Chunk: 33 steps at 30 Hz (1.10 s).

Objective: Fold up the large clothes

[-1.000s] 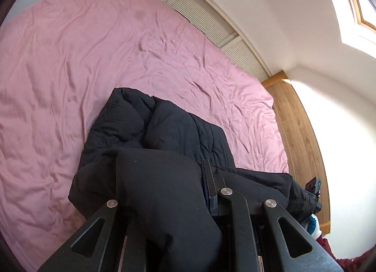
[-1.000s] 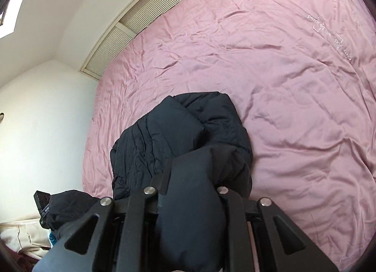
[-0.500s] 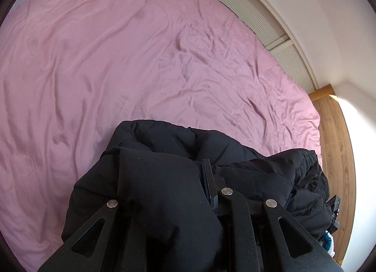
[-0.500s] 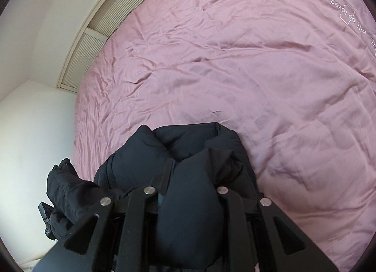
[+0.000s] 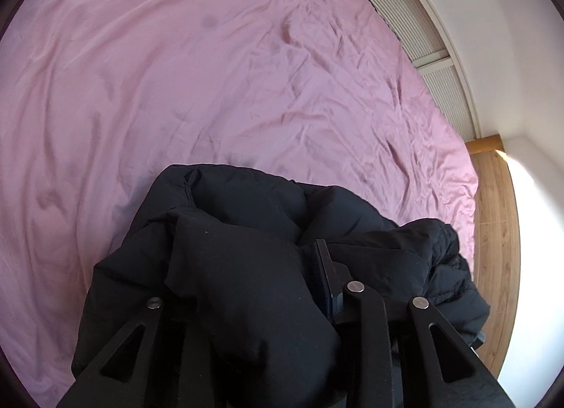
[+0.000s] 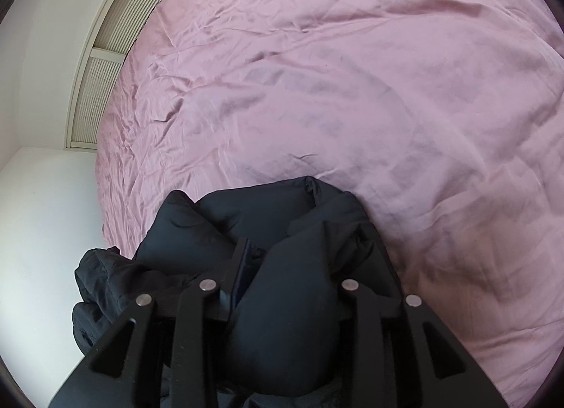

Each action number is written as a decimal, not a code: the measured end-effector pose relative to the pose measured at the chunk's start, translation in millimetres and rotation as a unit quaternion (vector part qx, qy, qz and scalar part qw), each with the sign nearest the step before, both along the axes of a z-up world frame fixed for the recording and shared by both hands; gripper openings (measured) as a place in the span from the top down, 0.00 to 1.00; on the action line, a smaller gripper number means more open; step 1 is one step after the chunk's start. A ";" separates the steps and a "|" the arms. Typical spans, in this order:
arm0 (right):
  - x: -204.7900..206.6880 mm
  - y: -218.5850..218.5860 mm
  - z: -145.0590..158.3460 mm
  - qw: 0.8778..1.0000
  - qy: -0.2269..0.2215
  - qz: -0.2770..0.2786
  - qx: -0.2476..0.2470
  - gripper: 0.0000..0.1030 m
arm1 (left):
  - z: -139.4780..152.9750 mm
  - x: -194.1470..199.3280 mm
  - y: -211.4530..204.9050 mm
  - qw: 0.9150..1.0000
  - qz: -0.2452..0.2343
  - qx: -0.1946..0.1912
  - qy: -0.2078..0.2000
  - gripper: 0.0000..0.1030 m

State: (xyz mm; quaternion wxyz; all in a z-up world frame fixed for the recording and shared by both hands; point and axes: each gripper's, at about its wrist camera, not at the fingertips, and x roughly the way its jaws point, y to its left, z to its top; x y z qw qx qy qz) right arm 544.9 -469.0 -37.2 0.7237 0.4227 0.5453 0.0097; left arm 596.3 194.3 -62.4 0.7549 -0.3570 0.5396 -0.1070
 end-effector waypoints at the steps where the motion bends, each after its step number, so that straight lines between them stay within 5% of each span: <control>1: -0.8 -1.1 3.4 1.000 -0.003 -0.002 0.001 0.60 | 5.4 -2.2 4.2 1.000 0.005 -0.010 -0.005 0.63; 3: -3.5 -3.2 12.2 1.000 -0.011 -0.008 0.003 0.49 | 14.7 -4.0 9.8 1.000 0.009 -0.016 -0.011 0.57; 13: -16.7 -13.4 60.2 0.998 -0.054 -0.022 -0.012 0.41 | 73.7 -17.0 29.4 0.998 0.015 -0.022 -0.054 0.36; 23: -47.4 -28.2 117.7 0.992 -0.109 -0.051 -0.048 0.22 | 122.1 -46.2 53.6 0.994 0.037 -0.023 -0.102 0.18; 28: -64.6 -12.7 146.2 0.988 -0.136 -0.022 -0.073 0.20 | 143.2 -64.1 60.6 0.991 0.048 0.019 -0.124 0.15; 33: -83.3 40.1 154.3 0.980 -0.164 0.045 -0.106 0.20 | 145.1 -90.9 26.5 0.986 -0.002 0.093 -0.138 0.15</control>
